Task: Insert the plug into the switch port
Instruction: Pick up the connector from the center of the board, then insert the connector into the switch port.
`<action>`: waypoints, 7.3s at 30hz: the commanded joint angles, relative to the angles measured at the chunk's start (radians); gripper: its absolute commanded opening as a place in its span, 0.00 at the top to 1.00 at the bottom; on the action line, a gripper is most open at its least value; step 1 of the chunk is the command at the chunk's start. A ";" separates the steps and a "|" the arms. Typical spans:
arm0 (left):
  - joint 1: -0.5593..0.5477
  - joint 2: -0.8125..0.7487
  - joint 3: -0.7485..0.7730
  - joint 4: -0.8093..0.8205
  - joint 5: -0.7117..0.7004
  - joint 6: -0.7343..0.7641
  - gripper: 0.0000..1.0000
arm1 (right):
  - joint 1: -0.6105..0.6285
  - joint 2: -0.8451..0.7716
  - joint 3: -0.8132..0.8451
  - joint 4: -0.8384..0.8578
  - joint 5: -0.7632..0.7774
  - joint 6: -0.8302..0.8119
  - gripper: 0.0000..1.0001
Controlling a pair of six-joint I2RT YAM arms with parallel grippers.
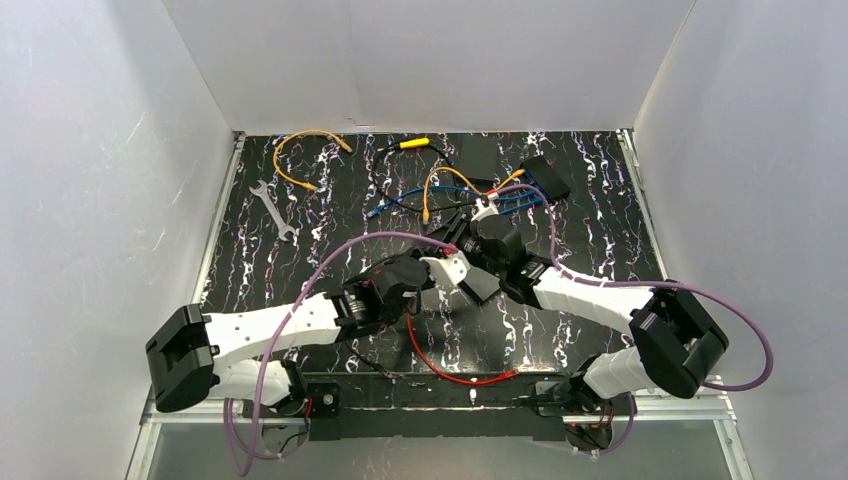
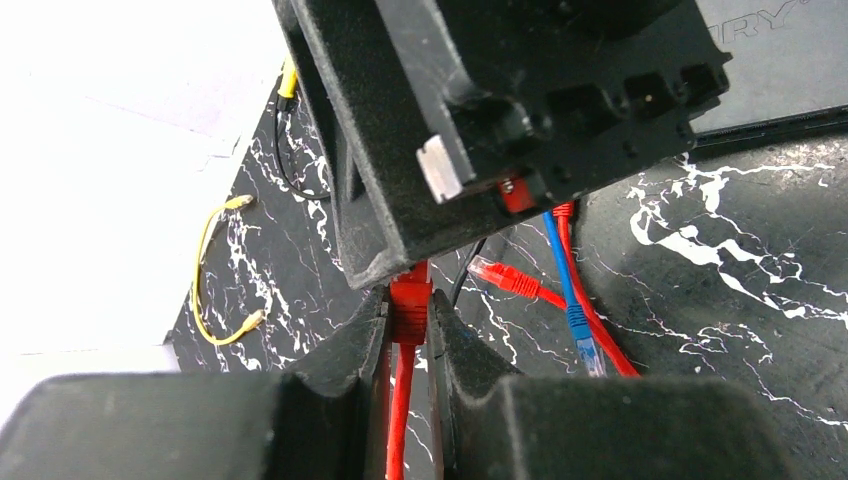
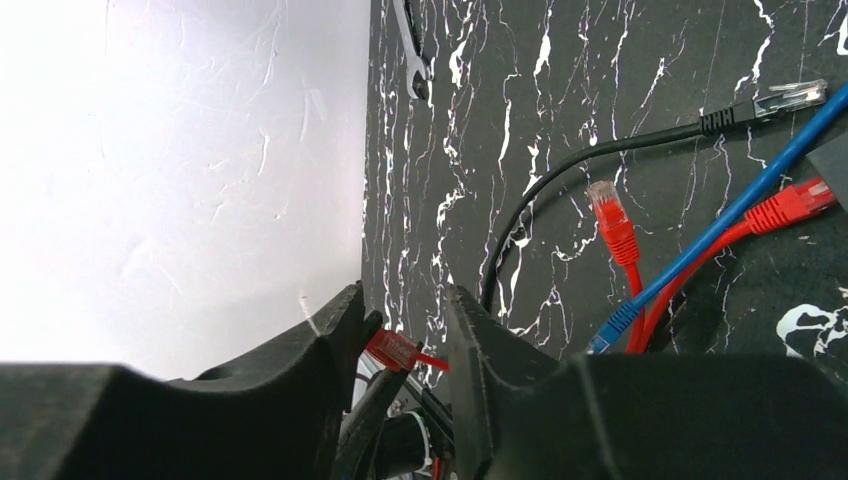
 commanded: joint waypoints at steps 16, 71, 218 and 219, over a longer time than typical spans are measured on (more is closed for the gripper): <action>-0.035 -0.019 -0.035 0.069 -0.094 -0.015 0.73 | 0.004 0.008 0.007 0.062 0.054 -0.038 0.99; 0.542 -0.179 0.036 -0.045 1.376 -0.841 0.30 | -0.181 -0.008 -0.309 1.170 -0.699 -0.607 0.96; 0.209 0.393 0.411 -0.520 0.465 -0.574 1.00 | -0.576 0.232 -0.027 -0.132 -0.387 -0.808 0.06; 0.210 0.402 0.423 -0.525 0.462 -0.571 1.00 | -0.575 0.240 -0.026 -0.129 -0.393 -0.808 0.07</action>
